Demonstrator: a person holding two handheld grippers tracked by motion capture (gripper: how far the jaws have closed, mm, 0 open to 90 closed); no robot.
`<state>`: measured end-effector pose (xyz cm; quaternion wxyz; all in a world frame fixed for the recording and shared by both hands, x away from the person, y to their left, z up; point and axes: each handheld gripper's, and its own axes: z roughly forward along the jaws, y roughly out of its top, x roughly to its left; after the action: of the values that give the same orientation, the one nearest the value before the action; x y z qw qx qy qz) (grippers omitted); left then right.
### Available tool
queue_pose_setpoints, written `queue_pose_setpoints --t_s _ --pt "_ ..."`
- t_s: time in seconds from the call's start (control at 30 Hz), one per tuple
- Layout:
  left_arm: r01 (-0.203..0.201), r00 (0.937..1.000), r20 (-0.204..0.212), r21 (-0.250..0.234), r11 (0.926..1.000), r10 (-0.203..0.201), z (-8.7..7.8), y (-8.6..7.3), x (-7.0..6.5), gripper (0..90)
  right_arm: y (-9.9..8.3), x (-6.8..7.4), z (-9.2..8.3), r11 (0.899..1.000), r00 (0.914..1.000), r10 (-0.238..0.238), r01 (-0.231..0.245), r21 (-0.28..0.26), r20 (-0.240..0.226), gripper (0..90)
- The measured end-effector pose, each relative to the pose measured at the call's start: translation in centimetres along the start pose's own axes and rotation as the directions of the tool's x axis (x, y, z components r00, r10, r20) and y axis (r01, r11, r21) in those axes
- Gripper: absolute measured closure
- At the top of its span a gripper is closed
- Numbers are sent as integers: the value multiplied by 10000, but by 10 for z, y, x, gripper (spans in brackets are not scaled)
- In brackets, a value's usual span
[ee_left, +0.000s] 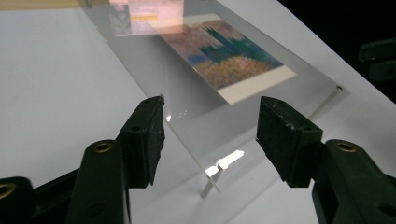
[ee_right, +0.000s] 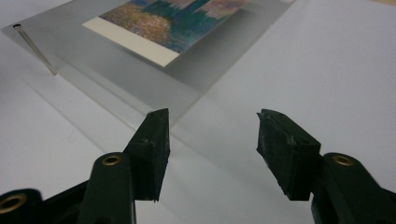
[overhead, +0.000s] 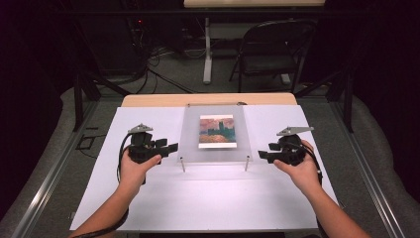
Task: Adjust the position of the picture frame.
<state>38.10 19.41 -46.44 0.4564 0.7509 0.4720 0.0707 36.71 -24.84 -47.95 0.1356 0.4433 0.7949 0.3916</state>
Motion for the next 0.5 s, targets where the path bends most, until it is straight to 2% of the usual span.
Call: queue_pose_setpoints --t_s 0.07,0.17,0.33,0.43,0.5 --pt "150 9998 -97 48 9999 -149 2 10 5 393 9 -3 3 10000 10000 -41 41 43 -6 430" --pt "261 9978 -601 -66 9996 -264 7 25 13 365 26 -10 12 10000 10000 62 -62 22 1 401" --pt "848 9915 -991 -43 9964 -848 15 41 26 357 47 -22 27 9990 9988 445 -443 -112 186 363" --pt "833 9880 -1316 88 9965 -814 22 48 31 357 57 -26 35 9979 9972 643 -639 -121 372 346" --pt "881 9869 -1377 218 9959 -843 27 53 34 356 63 -29 42 9978 9966 661 -655 -134 494 346"
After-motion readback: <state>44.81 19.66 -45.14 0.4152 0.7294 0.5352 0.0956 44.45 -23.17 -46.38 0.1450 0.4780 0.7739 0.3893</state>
